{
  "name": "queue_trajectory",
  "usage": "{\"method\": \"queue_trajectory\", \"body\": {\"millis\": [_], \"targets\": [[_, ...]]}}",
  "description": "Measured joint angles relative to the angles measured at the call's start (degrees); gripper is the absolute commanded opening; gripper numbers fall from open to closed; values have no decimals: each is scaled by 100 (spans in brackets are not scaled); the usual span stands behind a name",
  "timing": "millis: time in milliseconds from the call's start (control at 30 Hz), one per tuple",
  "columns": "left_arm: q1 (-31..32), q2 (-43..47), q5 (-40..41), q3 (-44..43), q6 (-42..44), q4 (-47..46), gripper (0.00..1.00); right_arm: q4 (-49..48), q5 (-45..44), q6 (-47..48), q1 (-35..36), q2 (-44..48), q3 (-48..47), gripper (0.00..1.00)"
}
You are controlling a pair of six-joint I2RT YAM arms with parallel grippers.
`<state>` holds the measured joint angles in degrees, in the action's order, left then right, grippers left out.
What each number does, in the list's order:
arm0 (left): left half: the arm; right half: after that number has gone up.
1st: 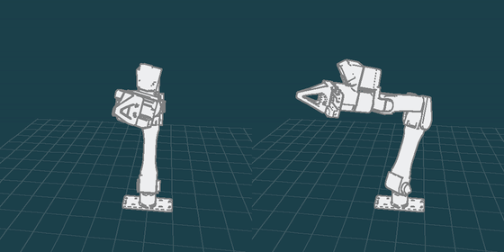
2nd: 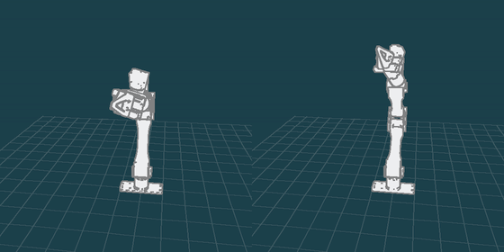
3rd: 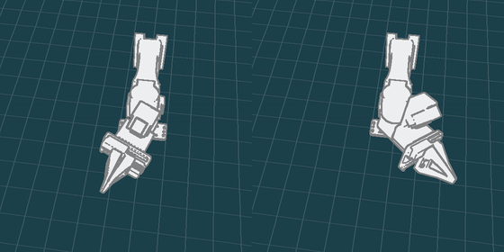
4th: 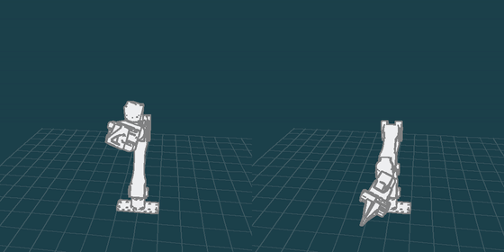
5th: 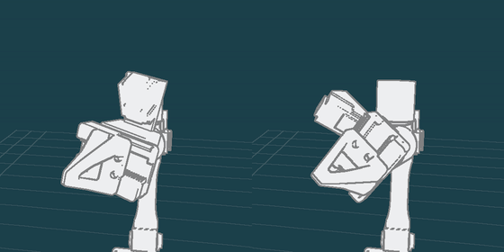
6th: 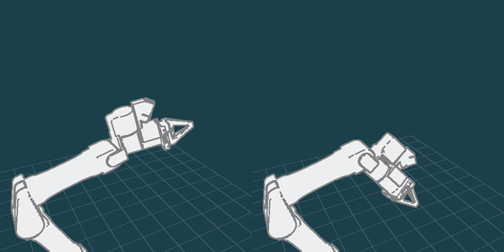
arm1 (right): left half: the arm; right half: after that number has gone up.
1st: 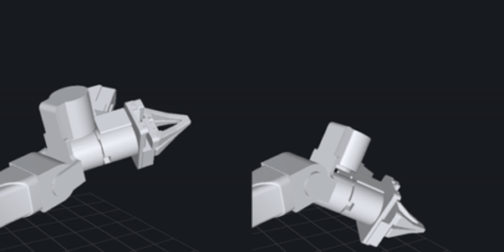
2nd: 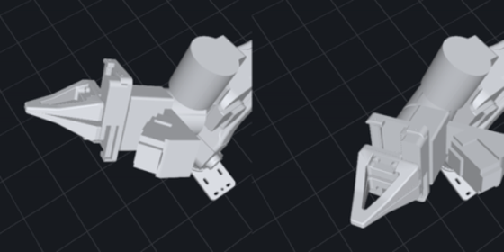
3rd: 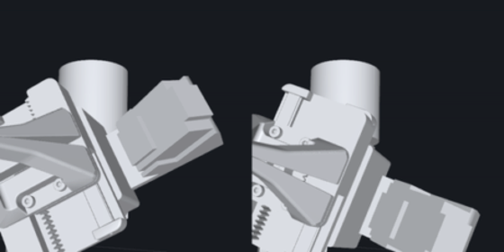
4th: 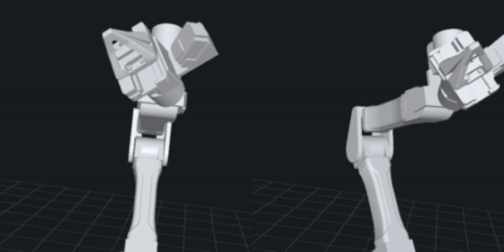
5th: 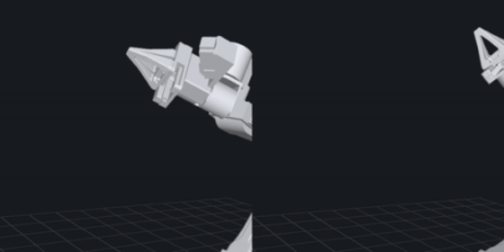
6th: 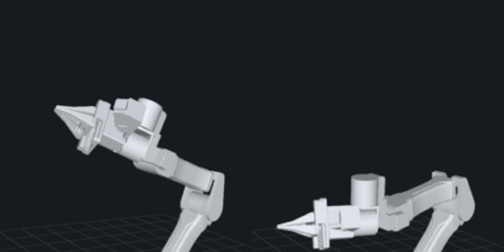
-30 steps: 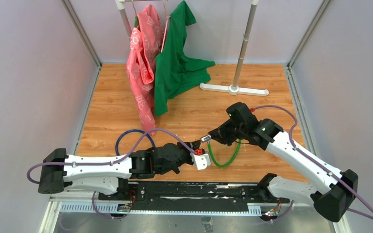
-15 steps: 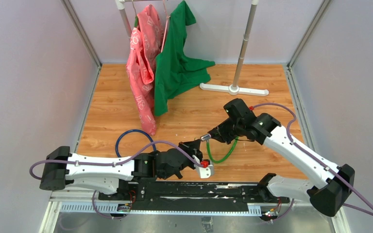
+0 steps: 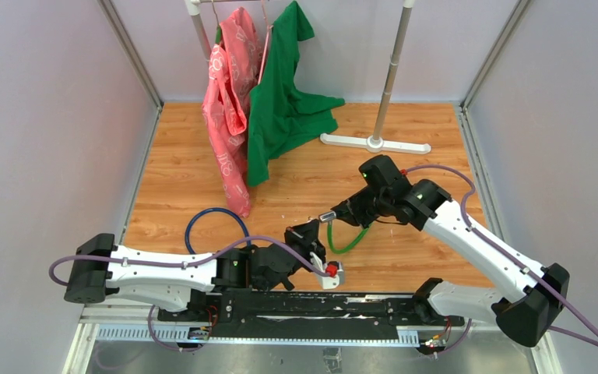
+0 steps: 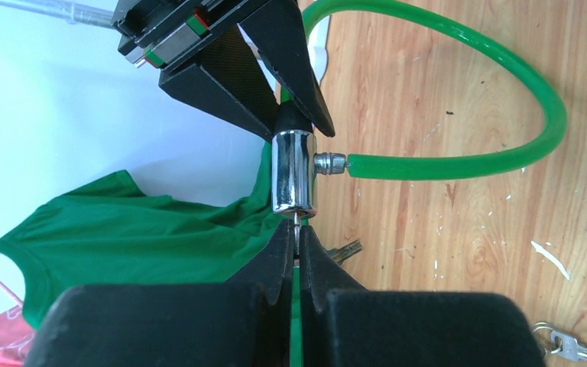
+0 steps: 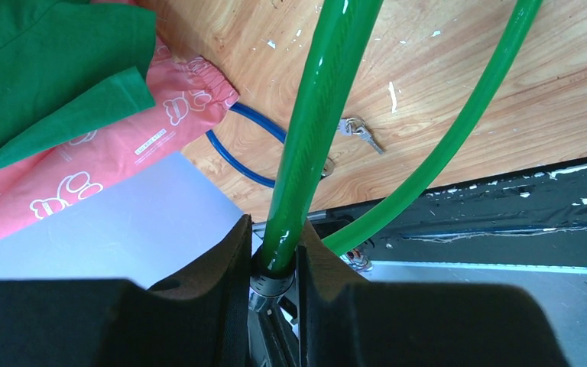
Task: Unlock with the key
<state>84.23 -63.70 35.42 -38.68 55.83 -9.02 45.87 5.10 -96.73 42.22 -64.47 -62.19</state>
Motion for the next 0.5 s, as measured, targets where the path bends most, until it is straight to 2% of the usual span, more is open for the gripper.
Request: {"method": "queue_trajectory", "body": {"millis": [233, 400, 500], "targets": [[7, 105, 79, 0, -212, -37, 37, 7, 87, -76, 2, 39, 2, 0], [7, 522, -37, 0, -494, 7, 49, 0, 197, -109, 39, 205, 11, 0], [-4, 776, -122, -4, -688, 236, 63, 33, 197, -107, 52, 313, 17, 0]]}}
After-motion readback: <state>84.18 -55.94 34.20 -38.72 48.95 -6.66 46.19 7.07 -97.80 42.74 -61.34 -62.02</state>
